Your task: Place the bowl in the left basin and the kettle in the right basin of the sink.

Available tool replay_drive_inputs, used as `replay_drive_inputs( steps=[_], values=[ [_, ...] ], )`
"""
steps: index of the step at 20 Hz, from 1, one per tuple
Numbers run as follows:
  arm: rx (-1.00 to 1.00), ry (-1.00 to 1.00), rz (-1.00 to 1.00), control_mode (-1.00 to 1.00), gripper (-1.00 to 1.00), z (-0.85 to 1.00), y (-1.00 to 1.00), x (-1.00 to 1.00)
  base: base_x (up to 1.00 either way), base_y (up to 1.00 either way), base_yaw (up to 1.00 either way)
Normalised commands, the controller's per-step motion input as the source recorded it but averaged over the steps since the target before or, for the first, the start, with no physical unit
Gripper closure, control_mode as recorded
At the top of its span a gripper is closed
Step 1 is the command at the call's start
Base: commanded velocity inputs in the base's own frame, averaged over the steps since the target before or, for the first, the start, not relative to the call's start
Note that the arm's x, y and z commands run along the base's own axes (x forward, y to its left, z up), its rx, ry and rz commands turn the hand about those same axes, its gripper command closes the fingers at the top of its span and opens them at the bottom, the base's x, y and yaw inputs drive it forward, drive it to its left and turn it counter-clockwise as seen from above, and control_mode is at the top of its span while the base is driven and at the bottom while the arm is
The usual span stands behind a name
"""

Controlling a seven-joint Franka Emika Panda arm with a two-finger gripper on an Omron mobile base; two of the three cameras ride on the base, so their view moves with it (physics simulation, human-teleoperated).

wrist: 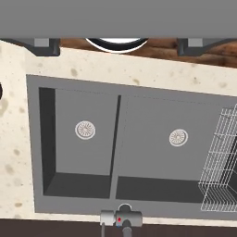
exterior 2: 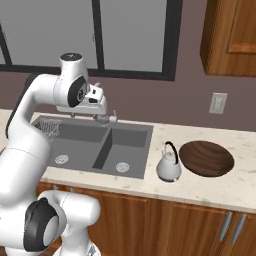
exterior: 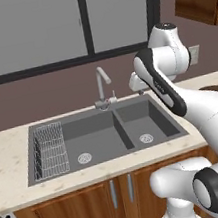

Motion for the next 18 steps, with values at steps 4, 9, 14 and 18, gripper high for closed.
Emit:
replay_drive_inputs(
  steps=[4,9,14,18],
  values=[
    [0.0,0.0,0.0,1.0,-1.0,0.0,0.0,0.0,0.26,-0.07,-0.02],
    [0.0,0.0,0.0,1.0,-1.0,0.0,0.0,0.0,0.23,-0.06,-0.02],
    [0.0,0.0,0.0,1.0,-1.0,0.0,0.0,0.0,0.26,-0.08,-0.04],
    [0.0,0.0,0.0,1.0,-1.0,0.0,0.0,0.0,0.01,0.0,0.0]
  ],
)
